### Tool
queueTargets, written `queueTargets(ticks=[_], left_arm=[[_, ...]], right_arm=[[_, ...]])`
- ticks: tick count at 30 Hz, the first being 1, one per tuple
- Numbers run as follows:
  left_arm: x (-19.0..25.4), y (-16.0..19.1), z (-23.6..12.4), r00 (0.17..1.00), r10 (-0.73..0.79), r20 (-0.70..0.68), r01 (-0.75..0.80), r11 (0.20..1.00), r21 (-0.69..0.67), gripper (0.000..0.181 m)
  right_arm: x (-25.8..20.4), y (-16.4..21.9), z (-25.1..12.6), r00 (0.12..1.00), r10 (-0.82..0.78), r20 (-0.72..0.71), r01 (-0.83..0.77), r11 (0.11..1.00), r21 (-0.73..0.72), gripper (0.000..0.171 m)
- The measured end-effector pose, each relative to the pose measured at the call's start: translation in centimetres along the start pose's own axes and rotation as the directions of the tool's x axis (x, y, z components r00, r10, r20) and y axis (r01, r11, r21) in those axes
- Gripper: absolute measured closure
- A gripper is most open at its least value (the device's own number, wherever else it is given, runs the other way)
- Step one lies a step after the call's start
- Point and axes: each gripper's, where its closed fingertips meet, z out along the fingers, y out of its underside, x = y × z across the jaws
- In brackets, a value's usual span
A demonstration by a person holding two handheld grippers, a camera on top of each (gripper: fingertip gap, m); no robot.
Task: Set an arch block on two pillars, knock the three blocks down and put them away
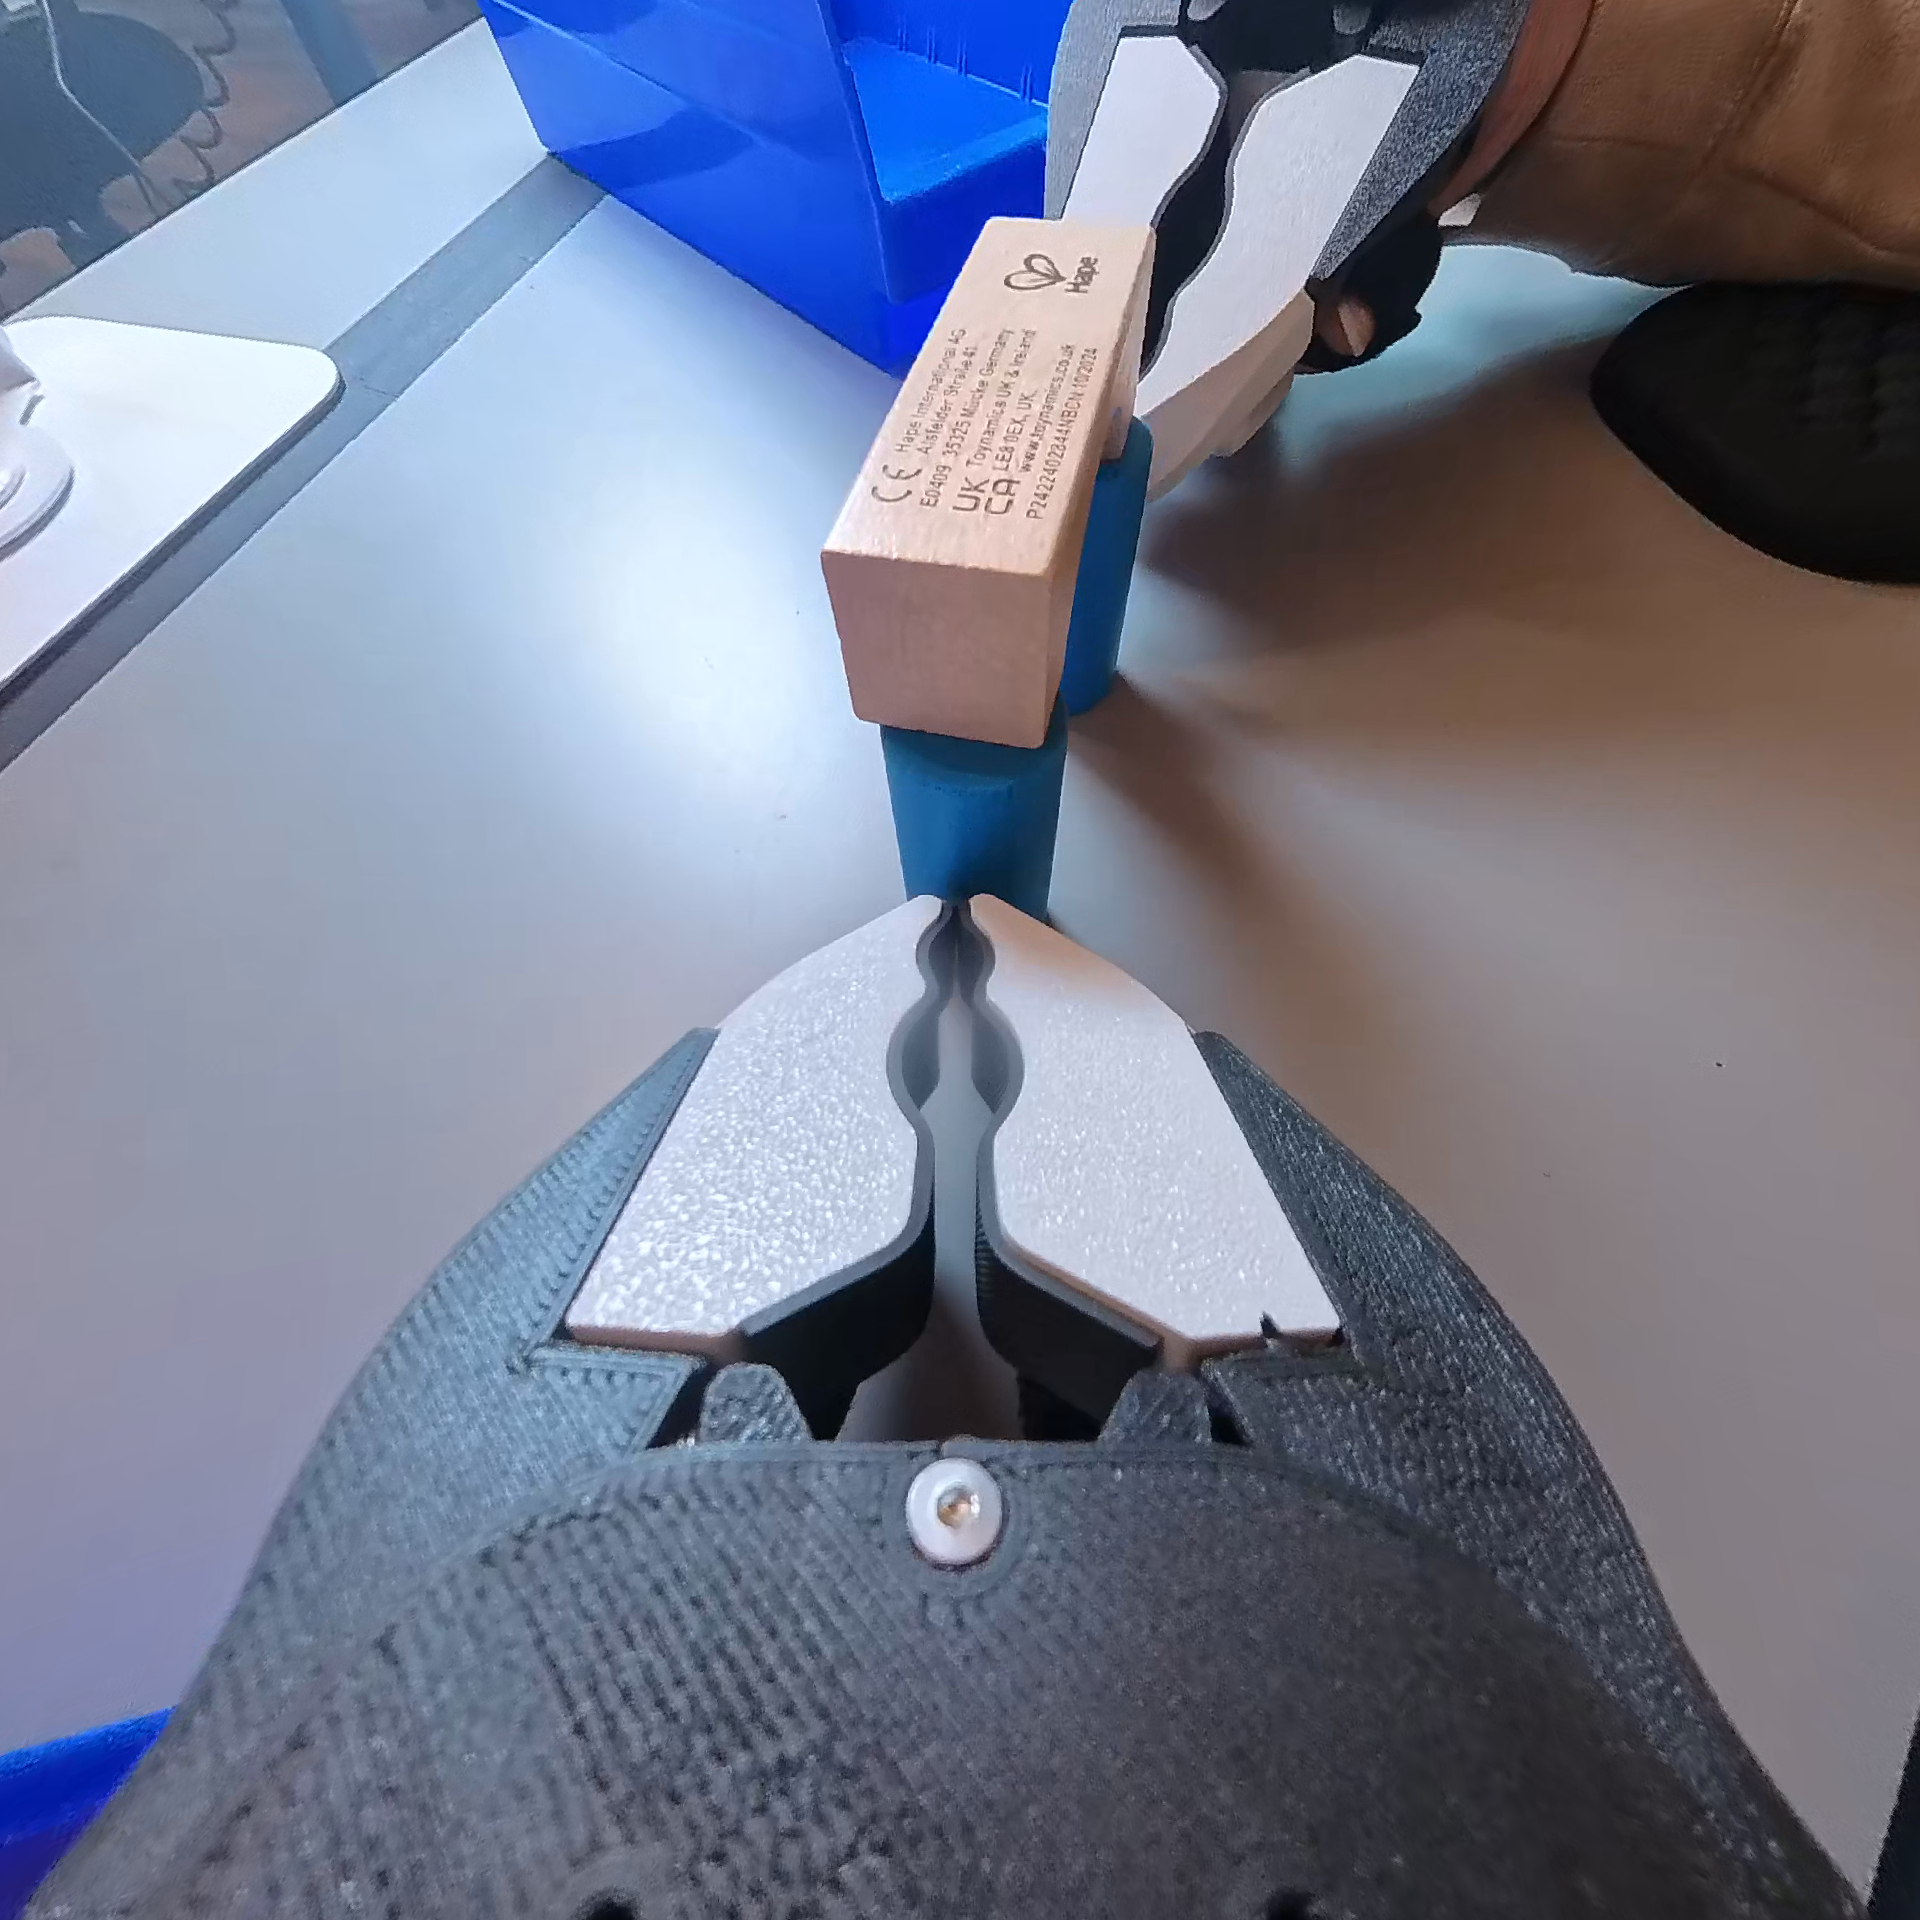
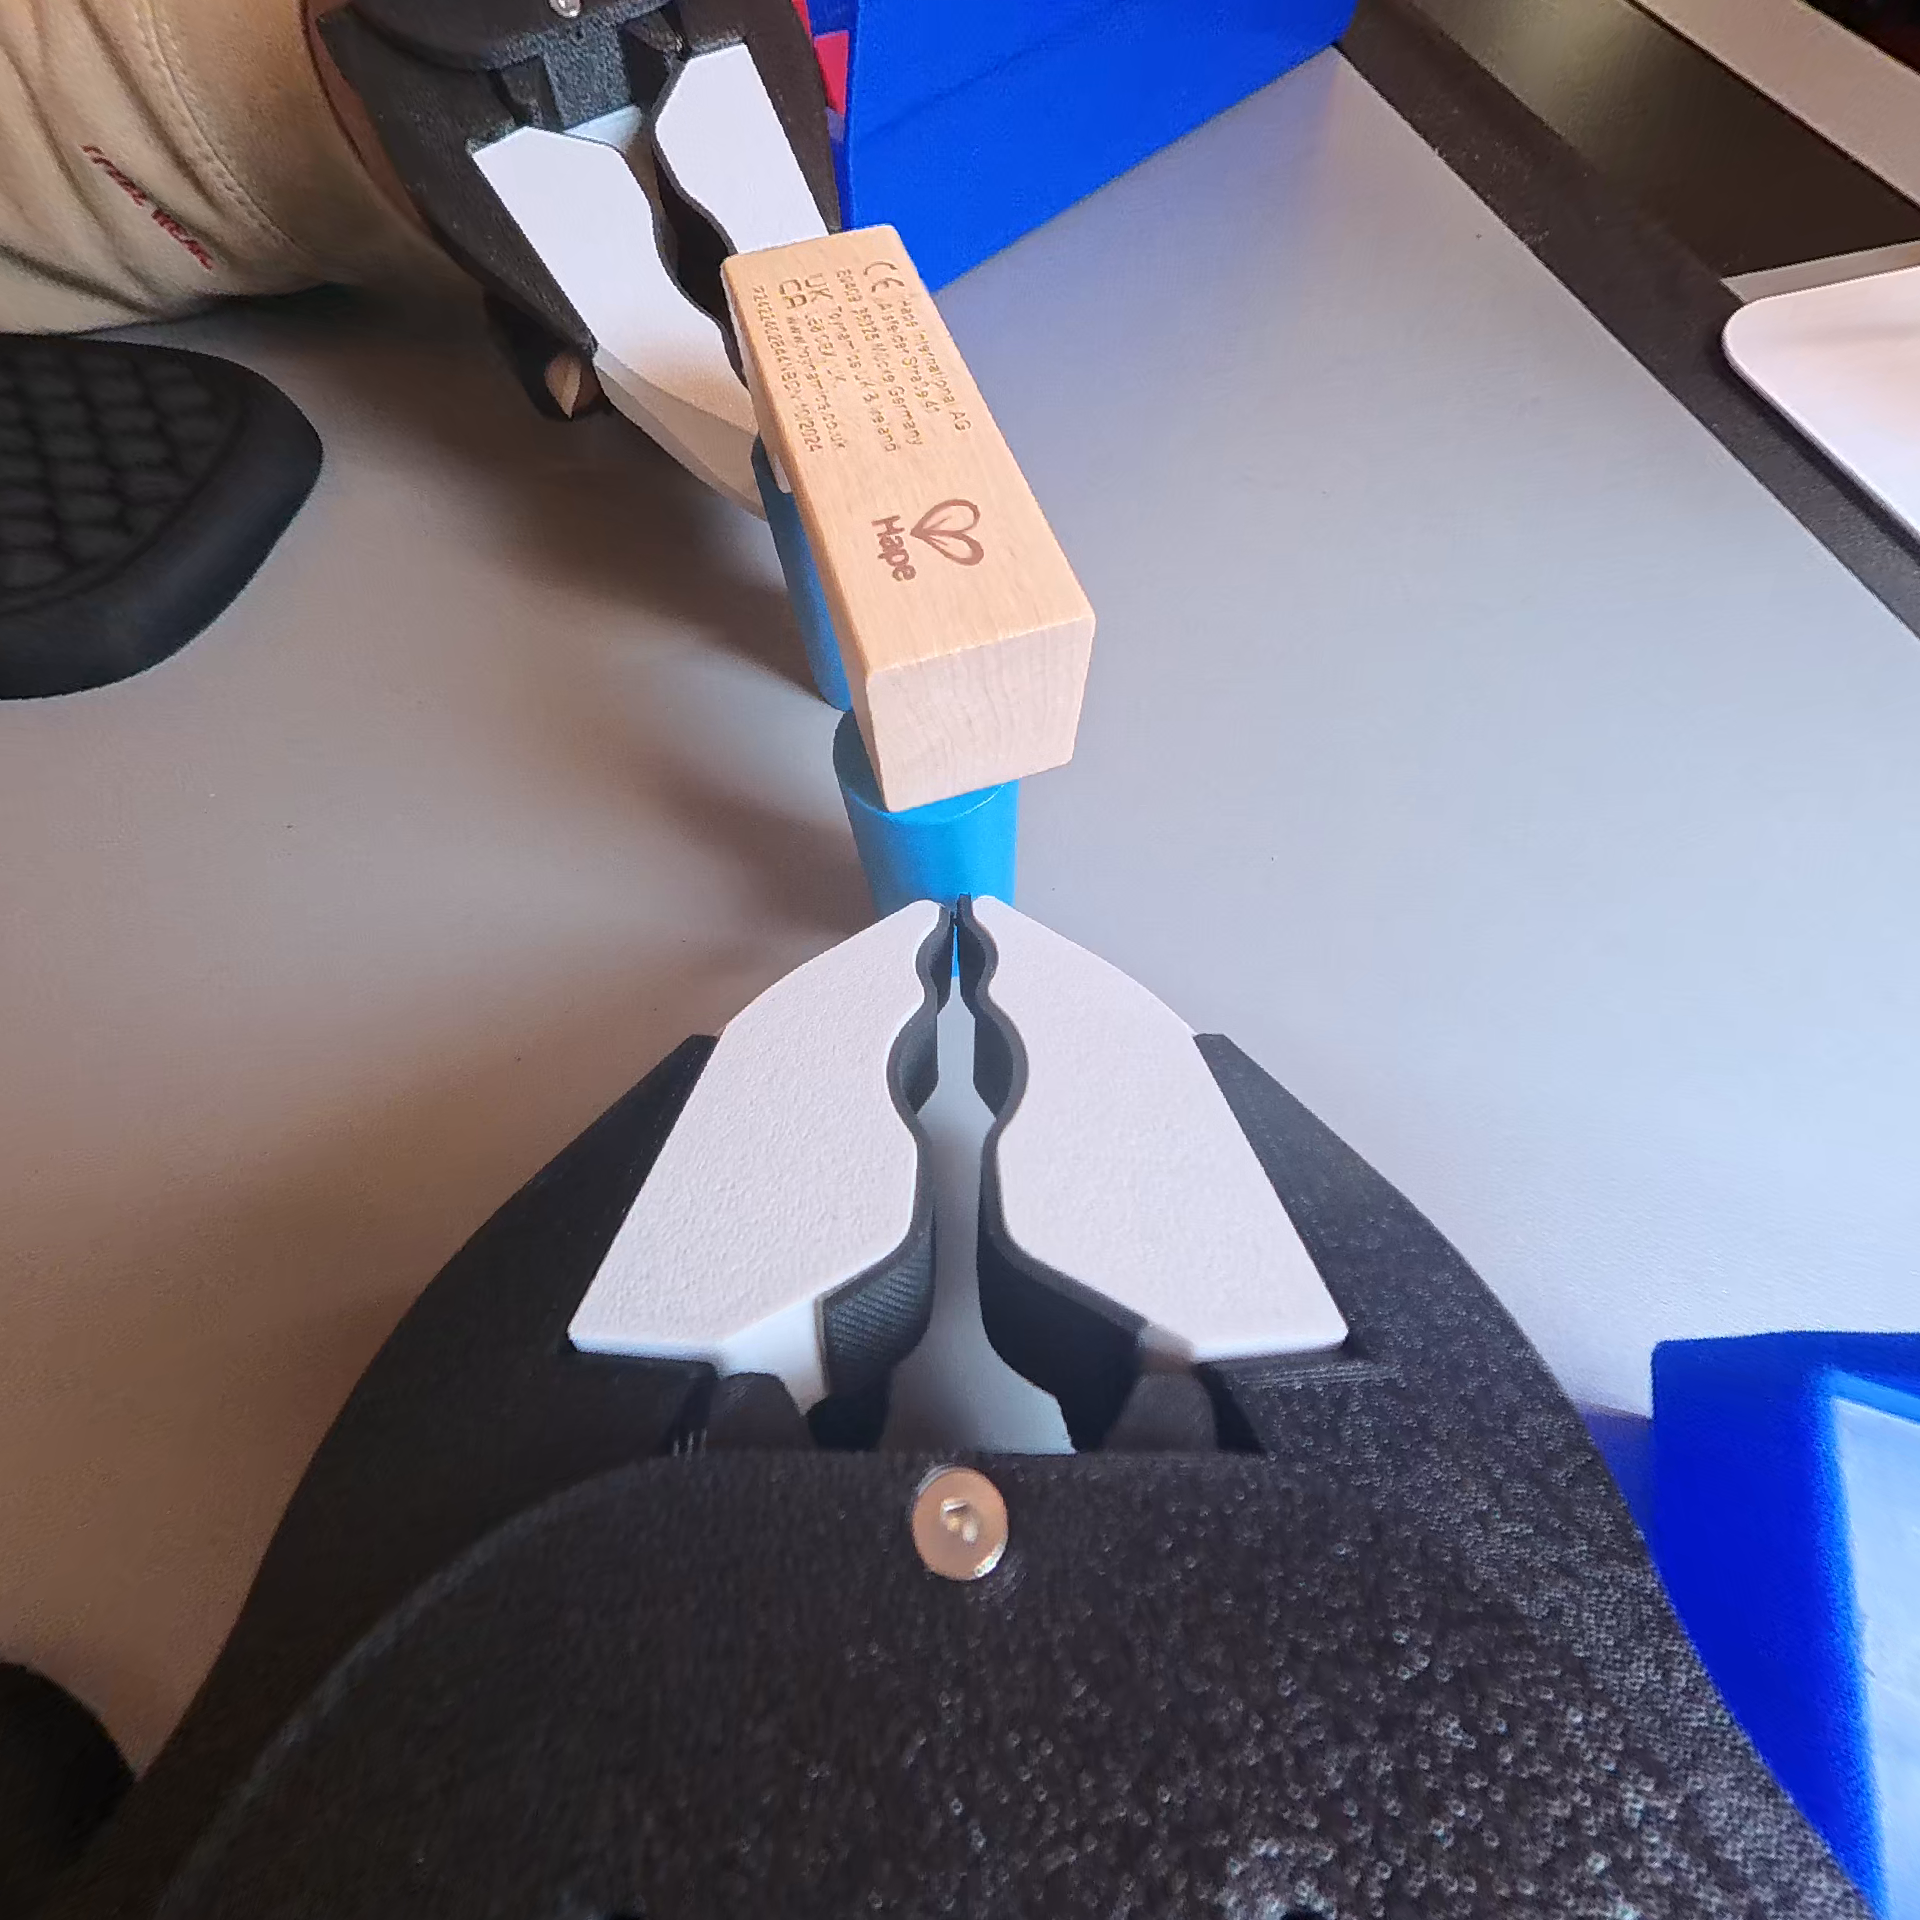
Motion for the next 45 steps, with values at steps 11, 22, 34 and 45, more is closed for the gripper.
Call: queueTargets(ticks=[11, 22, 34, 45], left_arm=[[0.3, -0.2, 0.4, 1.000, 0.004, -0.007, -0.004, 1.000, -0.005, 0.181], [0.5, -0.2, 0.4, 1.000, 0.004, -0.010, -0.004, 1.000, -0.003, 0.180], [0.1, -1.1, -0.5, 1.000, -0.007, 0.005, 0.007, 0.998, 0.062, 0.174], [0.0, -1.3, -0.6, 1.000, -0.005, 0.009, 0.004, 0.997, 0.075, 0.171]], right_arm=[[0.0, 0.1, 0.0, 1.000, 0.001, 0.004, -0.001, 1.000, -0.007, 0.170], [0.6, -0.4, -1.3, 1.000, 0.004, -0.020, -0.004, 1.000, 0.018, 0.169], [0.6, -2.6, -3.0, 1.000, 0.005, -0.012, -0.003, 0.990, 0.140, 0.161], [0.1, -3.3, -3.0, 1.000, 0.007, 0.011, -0.009, 0.982, 0.187, 0.156]])
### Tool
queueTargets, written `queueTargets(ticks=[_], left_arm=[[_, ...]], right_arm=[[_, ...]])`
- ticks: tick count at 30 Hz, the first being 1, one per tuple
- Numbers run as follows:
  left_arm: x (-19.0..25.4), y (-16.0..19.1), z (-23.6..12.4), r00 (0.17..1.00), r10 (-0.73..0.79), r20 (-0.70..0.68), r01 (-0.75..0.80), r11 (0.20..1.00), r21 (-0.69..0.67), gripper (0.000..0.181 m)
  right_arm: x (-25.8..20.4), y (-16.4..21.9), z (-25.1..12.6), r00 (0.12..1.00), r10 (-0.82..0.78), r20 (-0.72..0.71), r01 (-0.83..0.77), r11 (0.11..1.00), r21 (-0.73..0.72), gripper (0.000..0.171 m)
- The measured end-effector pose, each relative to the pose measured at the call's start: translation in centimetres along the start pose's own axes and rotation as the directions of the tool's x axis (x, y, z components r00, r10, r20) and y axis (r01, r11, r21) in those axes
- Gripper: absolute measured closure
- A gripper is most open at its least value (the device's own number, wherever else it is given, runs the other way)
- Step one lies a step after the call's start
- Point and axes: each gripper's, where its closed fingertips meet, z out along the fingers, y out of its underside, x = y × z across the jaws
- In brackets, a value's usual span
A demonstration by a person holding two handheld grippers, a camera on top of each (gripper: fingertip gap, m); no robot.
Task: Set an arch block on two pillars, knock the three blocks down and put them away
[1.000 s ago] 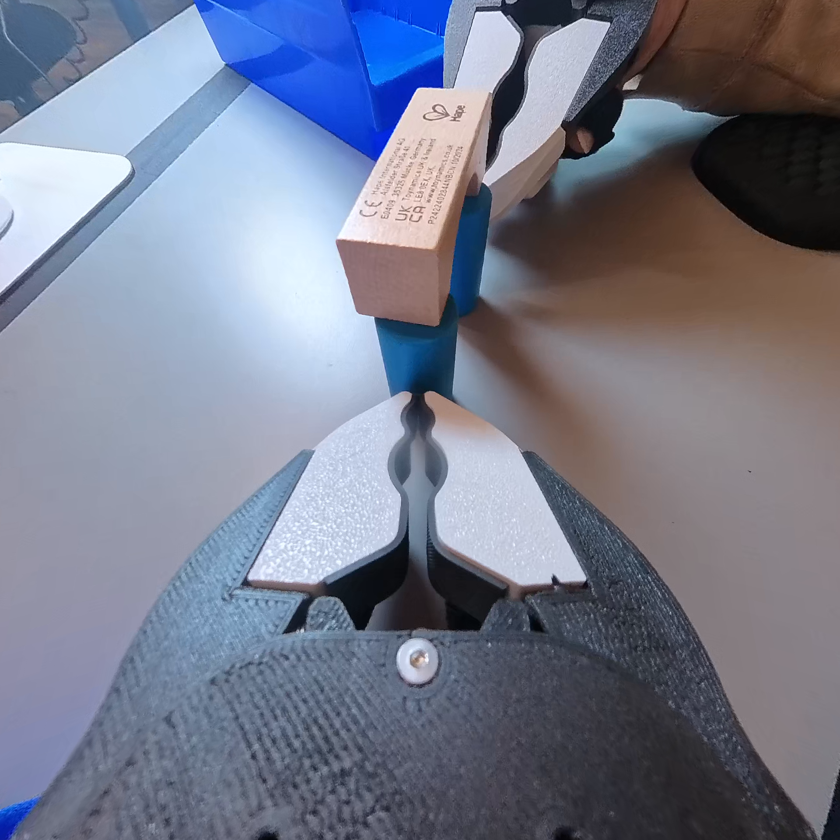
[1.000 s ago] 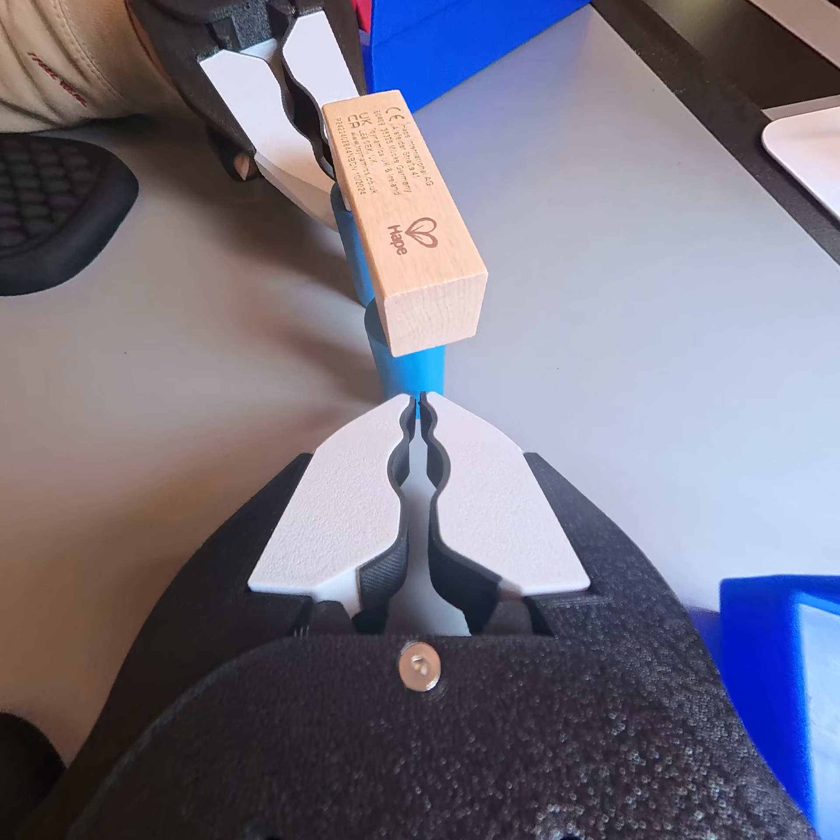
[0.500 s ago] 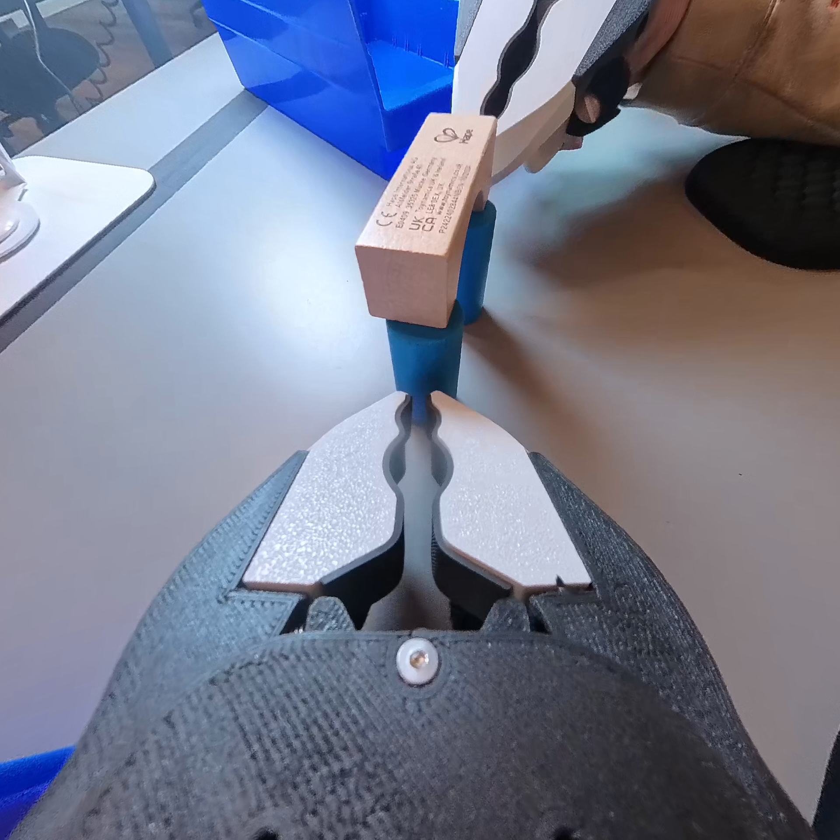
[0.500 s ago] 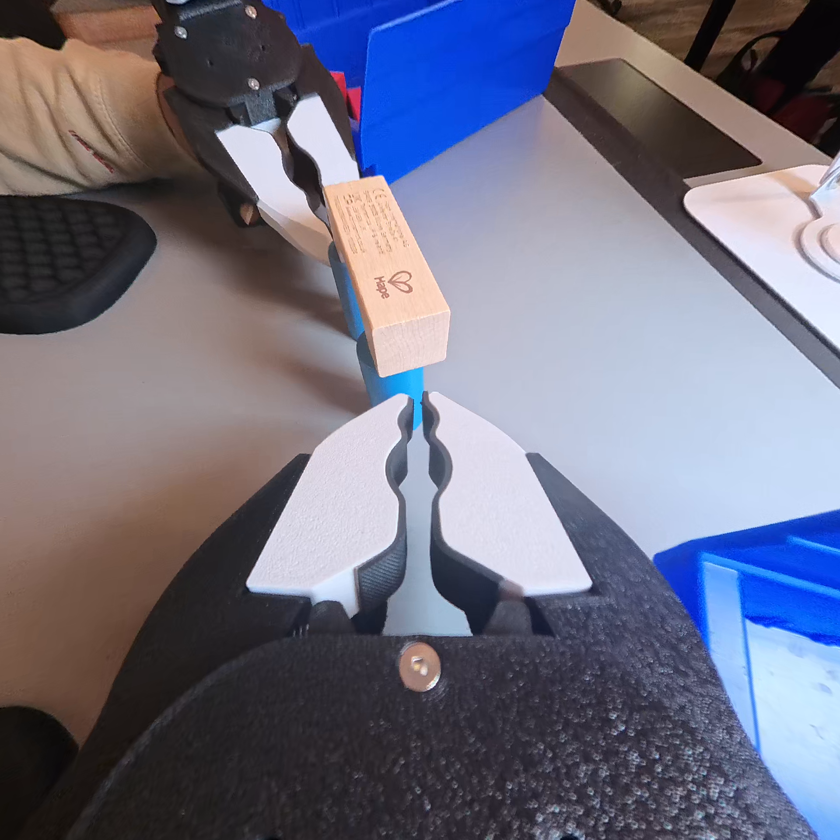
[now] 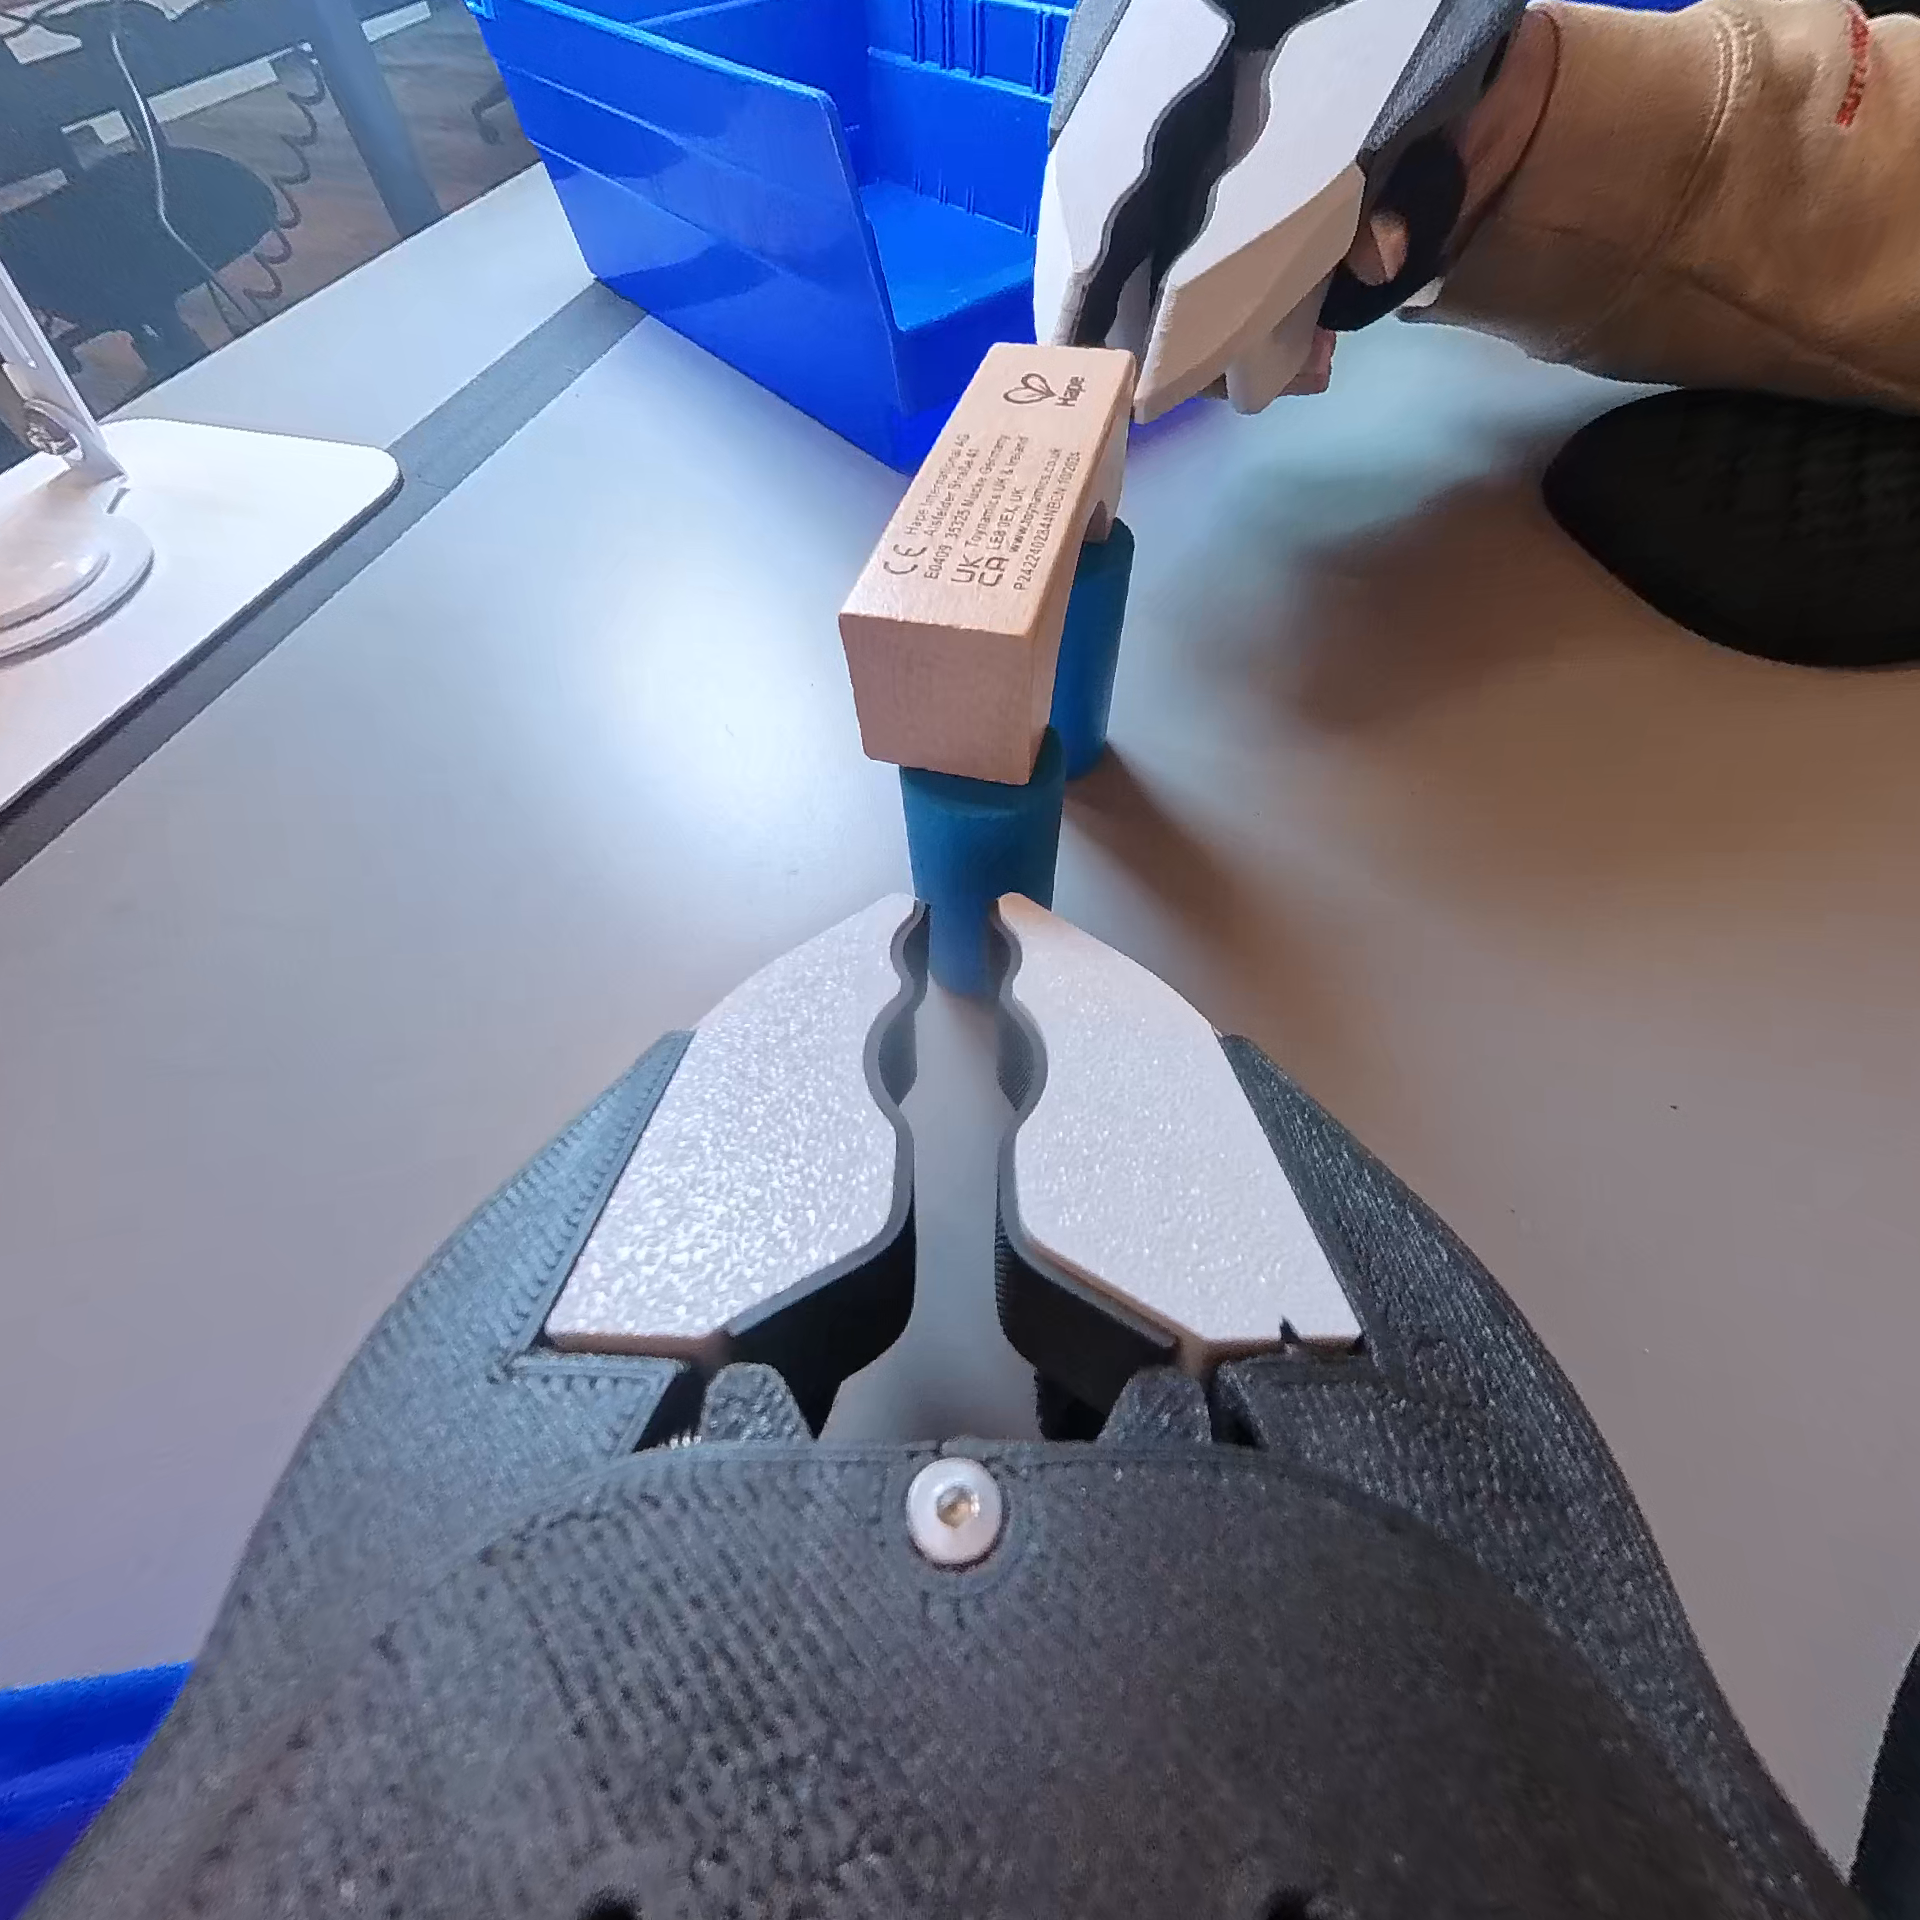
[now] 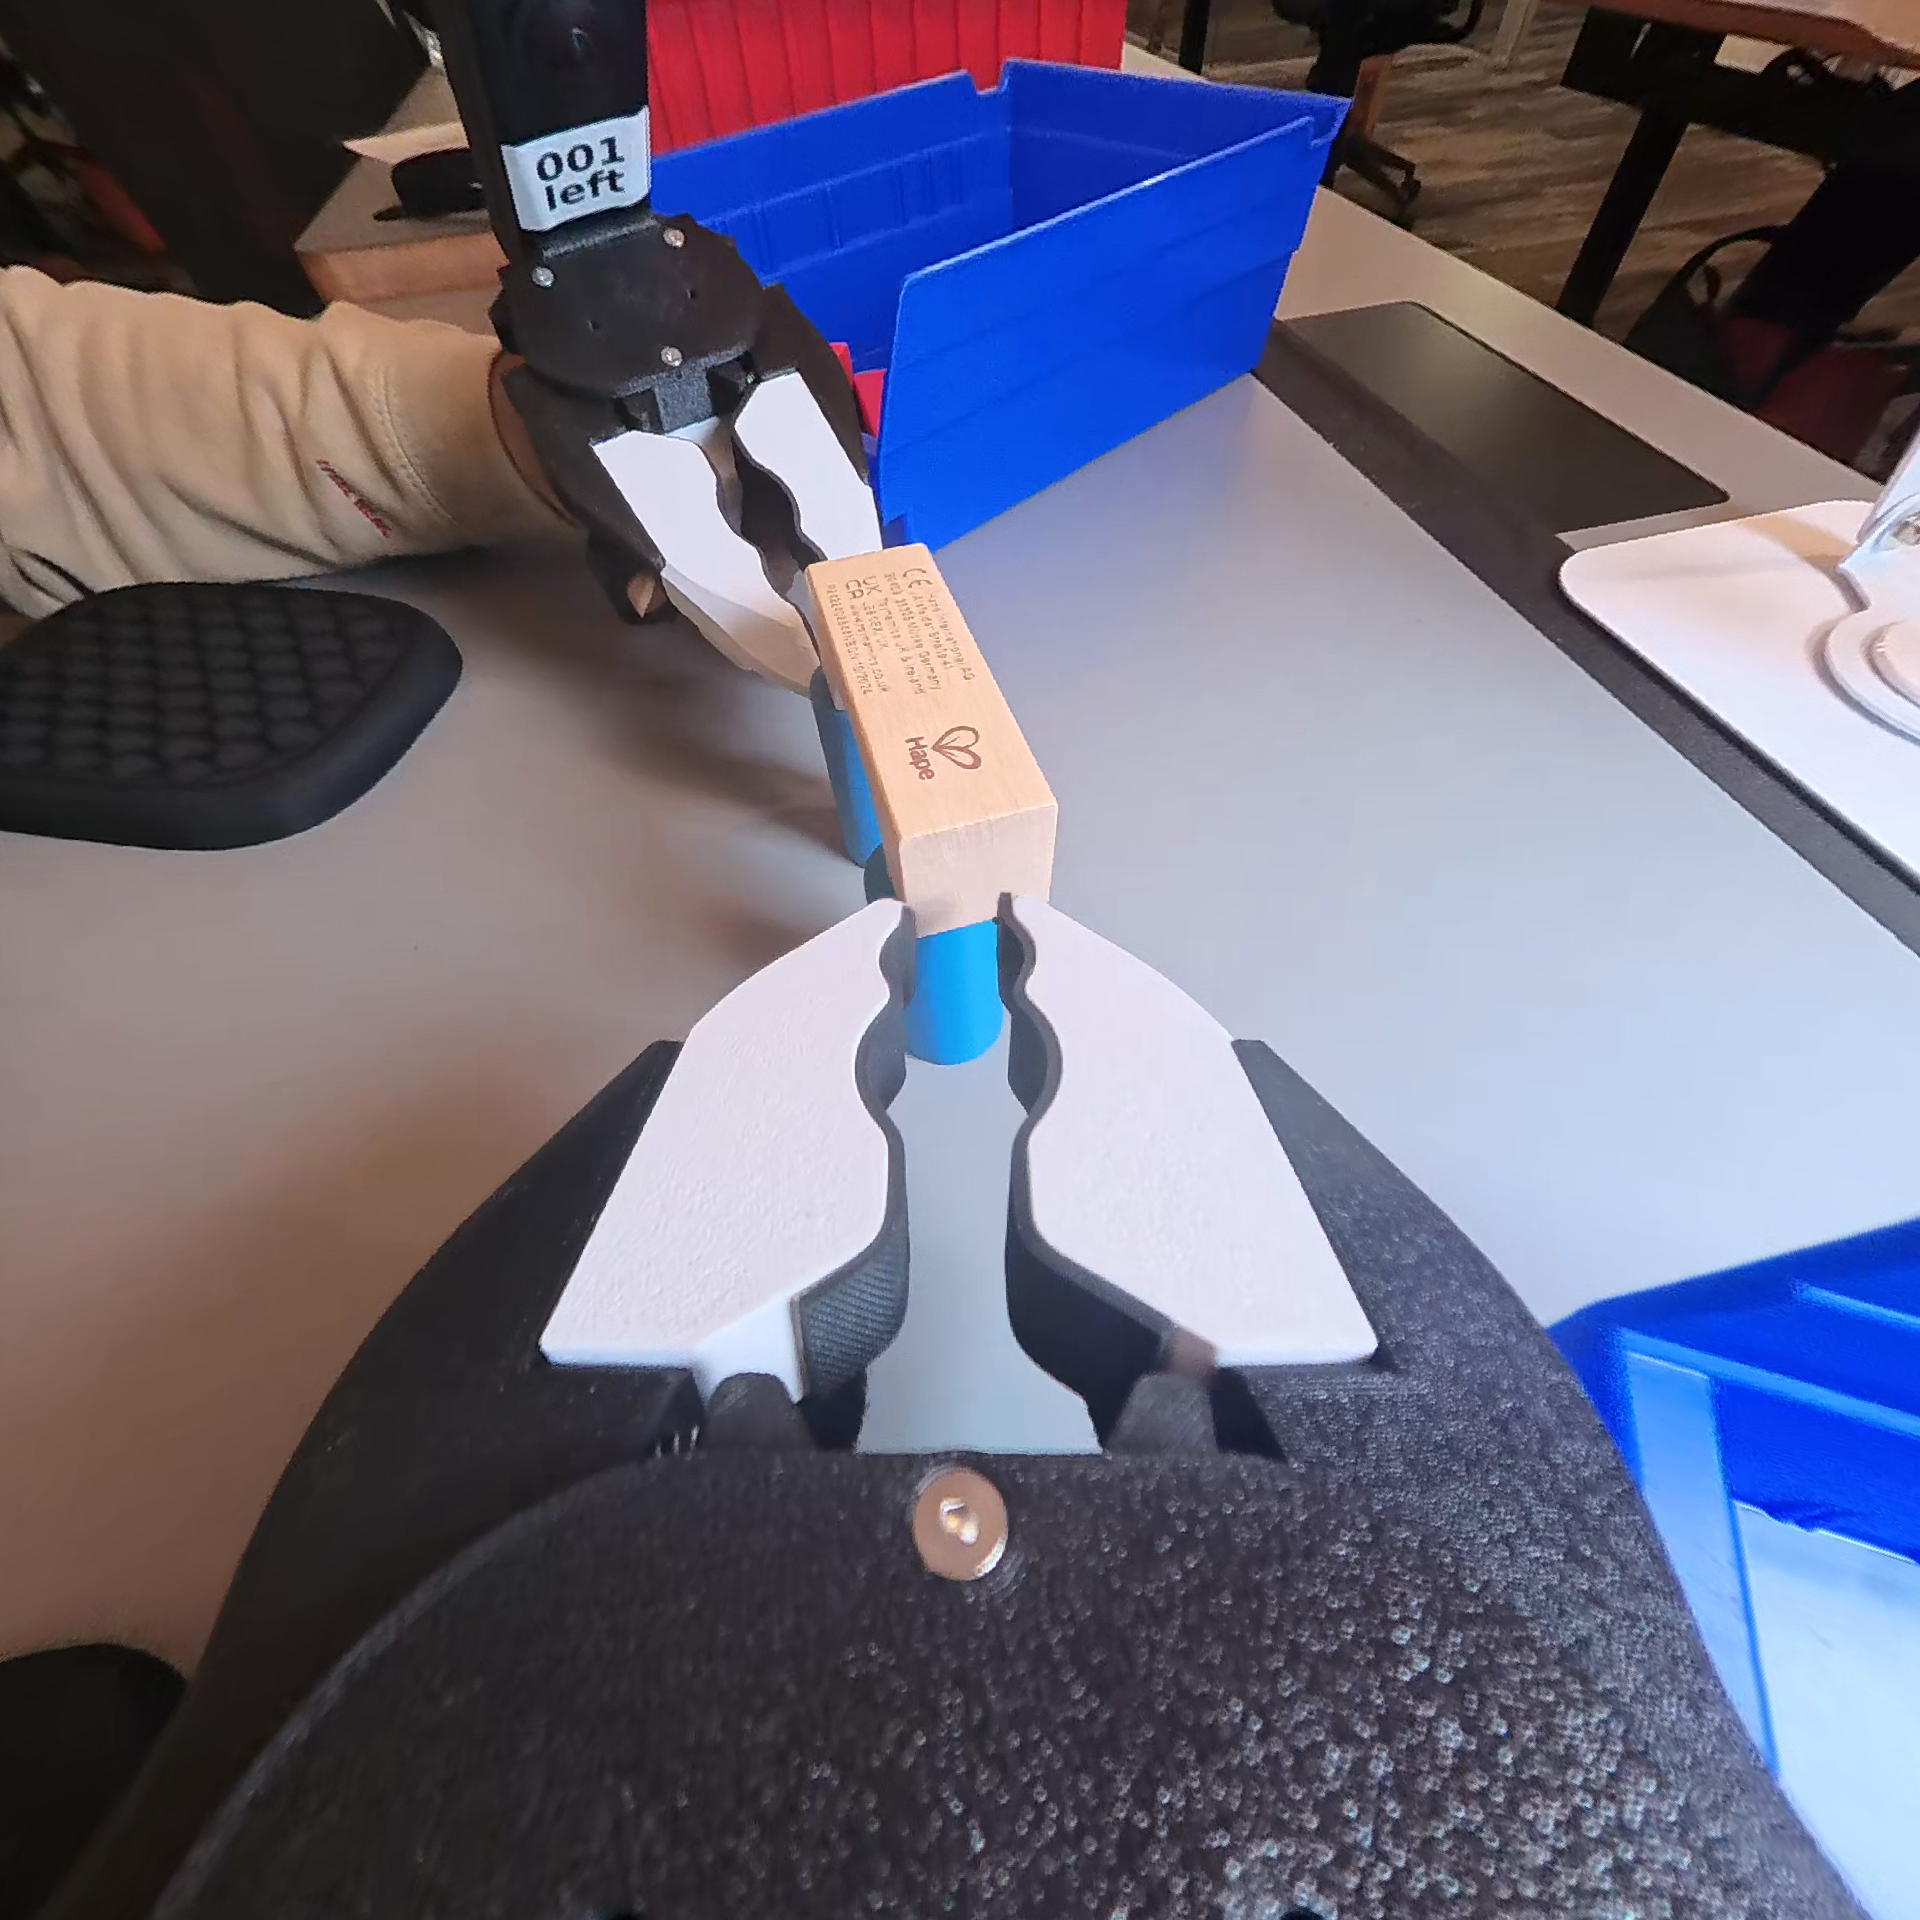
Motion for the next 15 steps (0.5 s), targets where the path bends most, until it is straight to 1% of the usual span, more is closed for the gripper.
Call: queueTargets(ticks=[15], left_arm=[[0.16, 0.26, 0.52, 1.000, 0.000, 0.000, 0.000, 1.000, -0.011, 0.170]], right_arm=[[-0.68, 0.00, 0.86, 1.000, -0.016, 0.011, 0.016, 1.000, -0.009, 0.156]])
